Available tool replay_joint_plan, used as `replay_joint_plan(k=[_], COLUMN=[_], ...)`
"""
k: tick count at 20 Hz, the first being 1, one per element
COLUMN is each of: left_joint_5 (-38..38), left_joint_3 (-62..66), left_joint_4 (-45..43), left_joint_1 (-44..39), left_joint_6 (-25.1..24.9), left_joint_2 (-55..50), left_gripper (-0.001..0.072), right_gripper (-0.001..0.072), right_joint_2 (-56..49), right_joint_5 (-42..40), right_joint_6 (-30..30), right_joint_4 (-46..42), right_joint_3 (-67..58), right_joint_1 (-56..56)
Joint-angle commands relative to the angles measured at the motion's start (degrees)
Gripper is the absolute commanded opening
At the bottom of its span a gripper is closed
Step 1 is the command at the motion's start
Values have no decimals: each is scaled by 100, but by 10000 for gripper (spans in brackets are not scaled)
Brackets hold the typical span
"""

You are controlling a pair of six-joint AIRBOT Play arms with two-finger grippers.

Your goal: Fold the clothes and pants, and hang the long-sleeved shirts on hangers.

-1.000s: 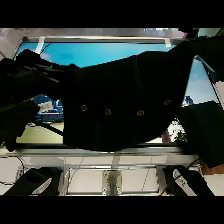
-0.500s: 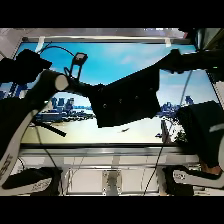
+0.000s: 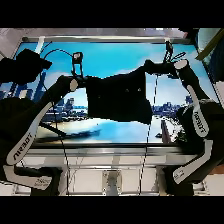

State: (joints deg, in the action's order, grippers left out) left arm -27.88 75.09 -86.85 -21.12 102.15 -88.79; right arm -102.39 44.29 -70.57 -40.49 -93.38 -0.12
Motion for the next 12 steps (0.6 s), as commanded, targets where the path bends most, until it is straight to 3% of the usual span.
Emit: replay_joint_plan(k=[1,4,7,12], left_joint_5=[190,341,688,393], left_joint_3=[4,4,9,7], left_joint_4=[7,-15,96,131], left_joint_1=[9,52,221,157], left_joint_6=[140,136,256,284], left_joint_2=[31,308,382,376], left_gripper=[33,33,33,33], right_gripper=[10,10,10,10], right_joint_2=[-66,428,780,721], right_joint_5=[2,562,411,682], right_joint_6=[363,750,726,728], right_joint_4=[-35,-243,-345,-380], right_joint_3=[-37,-35,-35,-33], right_joint_1=[35,39,35,186])
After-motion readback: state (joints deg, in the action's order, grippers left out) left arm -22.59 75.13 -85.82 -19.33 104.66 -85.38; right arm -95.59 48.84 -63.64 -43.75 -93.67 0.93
